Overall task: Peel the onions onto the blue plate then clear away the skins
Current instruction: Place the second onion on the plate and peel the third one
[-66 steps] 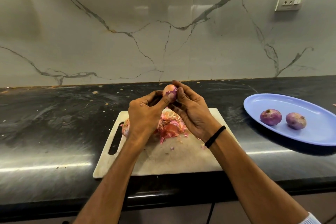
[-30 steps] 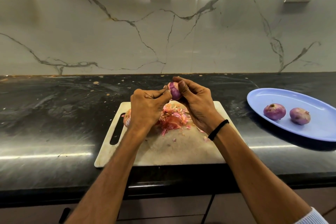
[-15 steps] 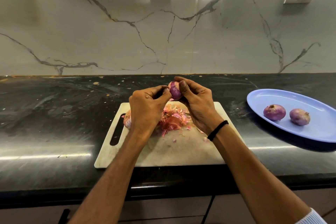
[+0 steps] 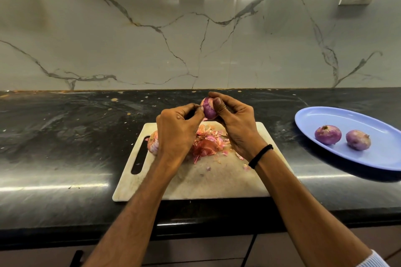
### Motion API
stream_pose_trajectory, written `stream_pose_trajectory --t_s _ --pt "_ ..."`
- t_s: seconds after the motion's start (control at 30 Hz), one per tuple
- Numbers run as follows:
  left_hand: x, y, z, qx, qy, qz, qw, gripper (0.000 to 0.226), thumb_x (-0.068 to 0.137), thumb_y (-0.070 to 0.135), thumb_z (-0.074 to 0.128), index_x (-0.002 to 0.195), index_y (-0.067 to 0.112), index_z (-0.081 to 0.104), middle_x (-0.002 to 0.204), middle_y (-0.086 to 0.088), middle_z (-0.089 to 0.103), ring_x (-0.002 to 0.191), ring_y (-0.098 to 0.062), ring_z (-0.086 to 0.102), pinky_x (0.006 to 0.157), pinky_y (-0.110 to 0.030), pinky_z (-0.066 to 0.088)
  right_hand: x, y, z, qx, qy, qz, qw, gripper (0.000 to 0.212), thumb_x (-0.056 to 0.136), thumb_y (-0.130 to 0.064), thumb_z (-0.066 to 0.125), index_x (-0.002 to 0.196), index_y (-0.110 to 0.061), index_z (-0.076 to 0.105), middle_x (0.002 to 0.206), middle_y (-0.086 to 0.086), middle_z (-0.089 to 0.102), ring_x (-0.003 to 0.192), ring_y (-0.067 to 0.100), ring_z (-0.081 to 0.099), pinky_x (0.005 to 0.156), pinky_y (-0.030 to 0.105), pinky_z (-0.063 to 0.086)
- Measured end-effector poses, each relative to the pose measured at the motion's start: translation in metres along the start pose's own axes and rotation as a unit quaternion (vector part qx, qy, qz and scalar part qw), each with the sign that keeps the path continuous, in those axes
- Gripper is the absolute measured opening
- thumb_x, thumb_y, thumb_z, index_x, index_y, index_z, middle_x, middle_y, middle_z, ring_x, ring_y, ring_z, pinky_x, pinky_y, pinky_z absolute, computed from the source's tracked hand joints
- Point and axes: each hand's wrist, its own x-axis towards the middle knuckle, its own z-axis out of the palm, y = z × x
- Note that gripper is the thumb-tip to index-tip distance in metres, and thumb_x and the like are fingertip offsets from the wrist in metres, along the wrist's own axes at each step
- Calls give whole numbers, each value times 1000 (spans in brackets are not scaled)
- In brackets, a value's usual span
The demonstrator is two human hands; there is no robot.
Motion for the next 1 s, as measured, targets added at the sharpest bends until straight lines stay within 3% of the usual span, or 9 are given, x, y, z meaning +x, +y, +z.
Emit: stream_pose_trajectory --t_s 0.2,0.3,0.43,0.6,0.7,0.77,0.87,1.0 --pt "0 3 -3 -13 -7 6 1000 17 87 20 74 101 27 69 76 25 63 72 6 67 67 -6 51 -1 -1 0 12 -10 14 1000 41 82 -25 64 119 -7 68 124 16 66 114 31 65 92 42 57" --pt "1 3 -4 -14 -4 -6 1000 18 86 18 75 104 20 71 77 22 64 68 7 66 67 -6 51 -1 -3 -1 24 -12 29 999 47 83 -23 62 124 -1 64 126 18 65 114 31 65 93 42 57" --pt "0 4 -4 -23 -4 -16 1000 19 87 15 74 101 25 67 75 26 61 70 14 64 66 -4 50 -2 -4 0 51 -23 48 997 46 84 -21 62 124 0 63 125 18 65 116 33 64 95 45 56" --pt "4 0 -8 -12 30 -34 999 7 88 21 74 95 23 73 72 19 66 69 1 69 63 -12 55 -2 -6 -1 100 -20 57 993 31 92 -14 56 118 0 65 124 19 65 116 33 63 89 40 59" --pt "7 -5 -10 2 66 -51 997 13 89 23 74 95 13 78 70 20 66 66 3 68 61 -10 52 -1 -6 -2 106 -14 59 993 29 92 -14 56 116 -1 66 125 18 65 118 35 61 85 37 60" --pt "8 -7 -9 11 64 -59 996 17 89 22 74 101 12 77 74 21 67 66 8 65 62 -6 50 0 -6 -3 99 -12 58 993 32 87 -17 59 114 -3 68 123 16 66 118 34 62 85 36 60" --pt "6 -6 -7 22 35 -55 998 29 89 16 73 117 11 71 100 9 72 73 13 60 69 -1 47 1 -4 -3 90 -11 51 995 33 85 -19 61 114 -5 69 123 16 67 118 34 62 91 44 58" --pt "5 -3 -7 -22 0 -67 998 29 86 26 76 113 15 73 103 3 75 83 6 69 78 -15 57 2 -3 -5 62 -14 34 997 37 83 -19 63 116 -4 68 123 17 67 118 32 63 95 45 56"
